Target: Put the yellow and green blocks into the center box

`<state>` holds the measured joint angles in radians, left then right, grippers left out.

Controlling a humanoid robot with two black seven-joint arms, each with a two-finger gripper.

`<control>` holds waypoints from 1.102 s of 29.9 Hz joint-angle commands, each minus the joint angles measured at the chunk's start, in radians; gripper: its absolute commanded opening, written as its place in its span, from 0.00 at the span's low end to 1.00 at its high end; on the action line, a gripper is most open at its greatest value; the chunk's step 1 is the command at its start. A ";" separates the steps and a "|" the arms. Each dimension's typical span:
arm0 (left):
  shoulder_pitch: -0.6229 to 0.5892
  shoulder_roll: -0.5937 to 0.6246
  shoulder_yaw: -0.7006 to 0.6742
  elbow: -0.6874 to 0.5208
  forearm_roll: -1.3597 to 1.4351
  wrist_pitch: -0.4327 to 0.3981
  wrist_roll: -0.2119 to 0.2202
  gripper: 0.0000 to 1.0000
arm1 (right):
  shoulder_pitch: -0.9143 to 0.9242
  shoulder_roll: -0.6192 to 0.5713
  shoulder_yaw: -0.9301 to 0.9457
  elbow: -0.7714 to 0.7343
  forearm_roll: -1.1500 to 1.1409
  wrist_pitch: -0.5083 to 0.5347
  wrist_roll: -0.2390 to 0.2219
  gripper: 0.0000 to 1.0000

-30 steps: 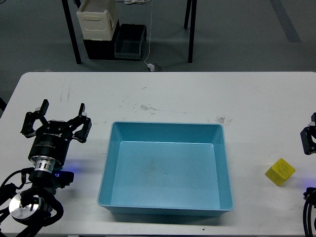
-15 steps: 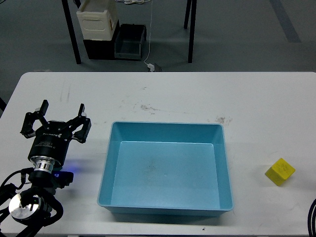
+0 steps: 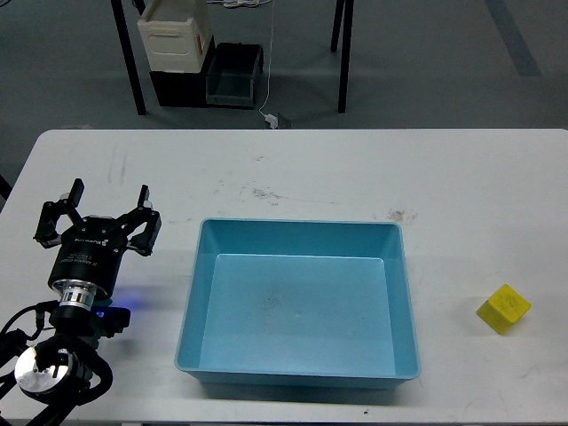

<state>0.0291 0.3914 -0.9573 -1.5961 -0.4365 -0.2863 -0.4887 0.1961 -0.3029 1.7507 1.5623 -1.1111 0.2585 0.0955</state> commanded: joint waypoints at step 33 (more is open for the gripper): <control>0.003 -0.006 0.005 0.018 0.001 -0.001 0.000 1.00 | 0.784 -0.826 -1.247 0.056 -1.001 0.230 0.393 0.99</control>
<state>0.0330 0.3858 -0.9526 -1.5788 -0.4372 -0.2869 -0.4887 0.9928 -1.0468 0.5920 1.5797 -2.0799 0.4887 0.4887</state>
